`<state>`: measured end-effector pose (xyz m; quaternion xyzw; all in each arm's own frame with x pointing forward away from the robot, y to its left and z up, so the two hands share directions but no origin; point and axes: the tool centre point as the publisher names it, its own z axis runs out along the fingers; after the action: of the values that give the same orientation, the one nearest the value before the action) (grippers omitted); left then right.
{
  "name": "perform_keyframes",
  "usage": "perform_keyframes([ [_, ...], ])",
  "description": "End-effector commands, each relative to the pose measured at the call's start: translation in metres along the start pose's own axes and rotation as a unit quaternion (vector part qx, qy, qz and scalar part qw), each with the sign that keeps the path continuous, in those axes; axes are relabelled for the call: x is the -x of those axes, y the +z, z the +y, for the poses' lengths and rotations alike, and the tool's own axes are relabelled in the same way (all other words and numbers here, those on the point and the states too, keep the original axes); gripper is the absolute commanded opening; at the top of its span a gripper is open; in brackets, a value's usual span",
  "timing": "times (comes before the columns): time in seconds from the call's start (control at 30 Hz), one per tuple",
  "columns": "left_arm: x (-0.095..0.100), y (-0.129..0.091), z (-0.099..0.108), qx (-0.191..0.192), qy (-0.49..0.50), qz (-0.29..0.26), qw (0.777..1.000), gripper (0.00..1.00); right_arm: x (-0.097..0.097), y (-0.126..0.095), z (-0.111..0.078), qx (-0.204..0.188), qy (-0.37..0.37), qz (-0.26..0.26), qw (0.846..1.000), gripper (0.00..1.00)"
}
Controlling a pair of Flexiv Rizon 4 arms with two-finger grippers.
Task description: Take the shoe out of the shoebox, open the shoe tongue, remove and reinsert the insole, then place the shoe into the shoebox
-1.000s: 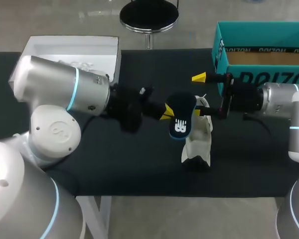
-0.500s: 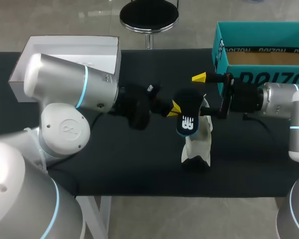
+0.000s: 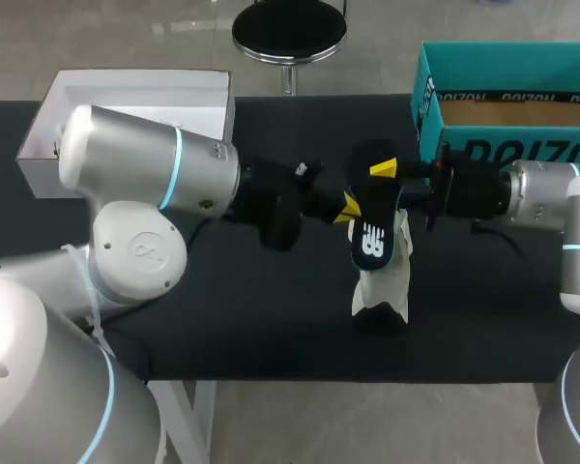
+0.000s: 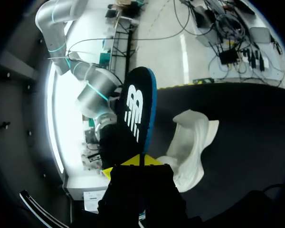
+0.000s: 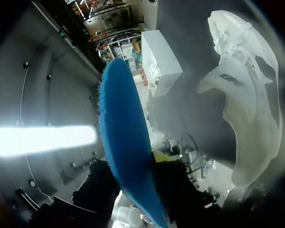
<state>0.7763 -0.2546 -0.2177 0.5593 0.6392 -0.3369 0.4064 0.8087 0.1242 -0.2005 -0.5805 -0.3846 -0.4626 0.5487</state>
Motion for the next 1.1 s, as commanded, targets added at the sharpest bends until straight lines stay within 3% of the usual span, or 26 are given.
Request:
perform_keyframes([
  [0.03, 0.004, 0.008, 0.0, 0.01, -0.007, 0.001, 1.0, 0.0, 0.0, 0.001, 0.0, 0.0, 0.0, -0.001, 1.0, 0.0],
  [0.13, 0.006, 0.008, 0.0, 0.017, -0.019, 0.0, 1.0, 0.0, 0.0, 0.001, 0.0, 0.0, 0.0, -0.001, 1.0, 0.0],
  [0.17, 0.007, 0.008, 0.0, 0.02, -0.025, 0.004, 0.999, 0.07, 0.0, 0.001, 0.0, 0.0, 0.0, -0.001, 1.0, 0.0],
  [0.2, 0.007, 0.008, 0.0, 0.026, -0.029, 0.008, 0.999, 0.38, 0.0, 0.001, 0.0, 0.0, 0.0, -0.001, 1.0, 0.0],
  [0.23, 0.007, 0.008, -0.001, 0.039, -0.028, 0.02, 0.999, 0.98, 0.0, 0.001, 0.0, 0.0, 0.0, -0.001, 1.0, 0.0],
  [0.4, 0.003, 0.006, -0.002, 0.056, -0.062, 0.065, 0.994, 1.0, 0.0, 0.001, 0.0, 0.0, 0.0, -0.001, 1.0, 0.0],
  [0.47, 0.001, 0.003, -0.001, 0.07, -0.087, 0.119, 0.987, 1.0, 0.0, 0.001, 0.0, 0.0, 0.0, -0.001, 1.0, 0.0],
  [0.67, 0.006, -0.034, 0.014, 0.077, -0.131, 0.232, 0.961, 1.0, 0.0, 0.001, 0.0, 0.0, 0.0, -0.001, 1.0, 0.0],
  [0.9, 0.028, -0.073, 0.049, 0.06, -0.222, 0.238, 0.944, 1.0, 0.0, 0.001, 0.0, 0.0, 0.0, -0.001, 1.0, 0.0],
  [1.03, 0.035, -0.085, 0.056, 0.062, -0.226, 0.3, 0.925, 1.0, 0.0, 0.001, 0.0, 0.0, 0.0, -0.001, 1.0, 0.0],
  [1.1, 0.035, -0.085, 0.056, 0.062, -0.226, 0.3, 0.925, 1.0, 0.0, 0.001, 0.0, 0.0, 0.0, -0.001, 1.0, 0.0],
])
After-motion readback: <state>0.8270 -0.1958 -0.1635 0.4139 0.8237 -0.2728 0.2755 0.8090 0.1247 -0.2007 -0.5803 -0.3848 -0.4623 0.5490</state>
